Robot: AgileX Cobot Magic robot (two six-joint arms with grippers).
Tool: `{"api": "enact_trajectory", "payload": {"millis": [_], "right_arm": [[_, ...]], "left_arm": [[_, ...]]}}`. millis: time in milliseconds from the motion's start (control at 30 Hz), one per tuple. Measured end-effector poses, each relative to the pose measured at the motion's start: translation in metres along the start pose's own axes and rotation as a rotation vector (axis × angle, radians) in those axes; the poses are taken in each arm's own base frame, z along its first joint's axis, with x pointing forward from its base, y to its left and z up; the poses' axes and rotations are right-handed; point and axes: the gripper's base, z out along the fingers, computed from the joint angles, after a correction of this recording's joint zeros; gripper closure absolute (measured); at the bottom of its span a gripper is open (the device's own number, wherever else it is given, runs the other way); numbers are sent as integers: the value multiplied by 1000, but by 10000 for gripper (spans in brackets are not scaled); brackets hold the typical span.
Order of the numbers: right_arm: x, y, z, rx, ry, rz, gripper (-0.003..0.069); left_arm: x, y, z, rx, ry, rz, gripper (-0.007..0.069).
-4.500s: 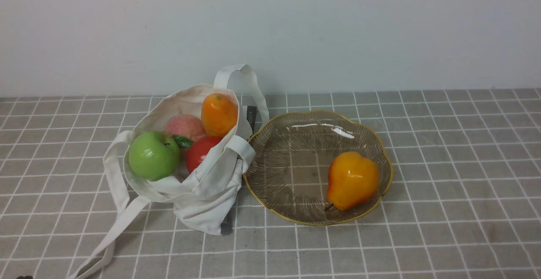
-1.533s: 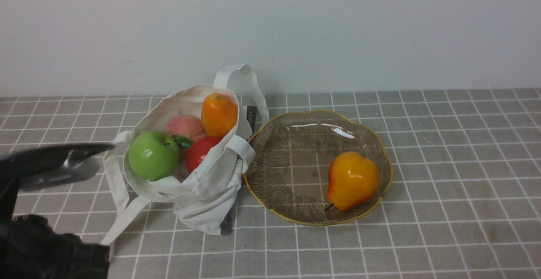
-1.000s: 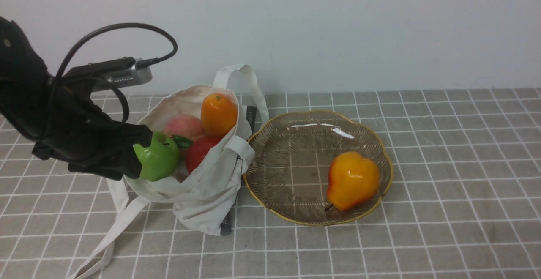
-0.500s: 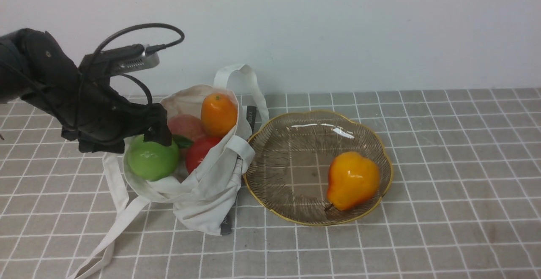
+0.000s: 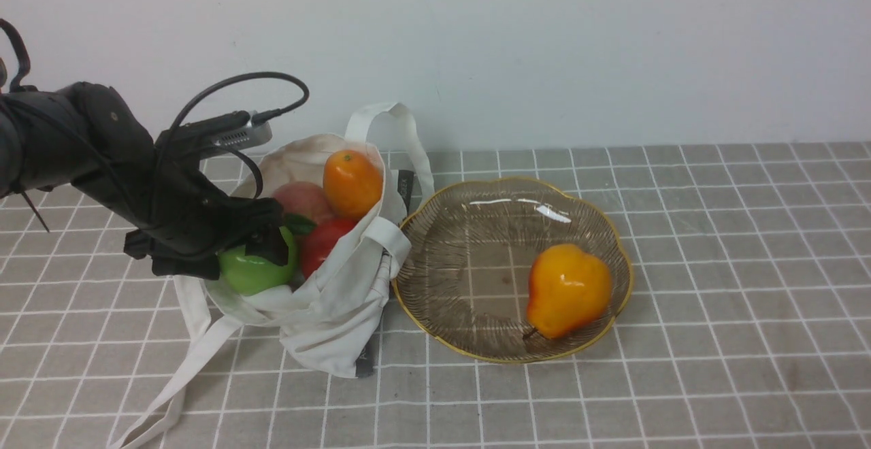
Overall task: Take the fruit out of the bag on the grey coffee tablecloth and place them on the plate.
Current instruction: 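Reach into the white bag and grasp the apple with the left gripper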
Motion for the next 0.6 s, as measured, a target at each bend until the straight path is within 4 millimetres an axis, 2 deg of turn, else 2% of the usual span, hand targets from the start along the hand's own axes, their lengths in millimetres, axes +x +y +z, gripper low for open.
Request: {"api": "enact_trajectory", "payload": {"millis": [167,233,333,367,400,433,500,600], "right_arm": [[0,0,0,0,0,0,674],[0,0,0,0,0,0,674],[0,0,0,0,0,0,674],[0,0,0,0,0,0,674],[0,0,0,0,0,0,674],[0,0,0,0,0,0,674],[0,0,0,0,0,0,674],[0,0,0,0,0,0,674]], "left_arm": [[2,0,-2,4,23,0,34],[3,-3,-9,9,28,7,85],[4,-9,-34,20,-12,28,382],[4,-10,-39,22,-22,31,426],[3,-15,-55,31,-61,43,521],[3,-19,-71,42,-97,52,580],[2,-26,-95,59,-148,70,615],[3,-33,-118,80,-196,83,631]]}}
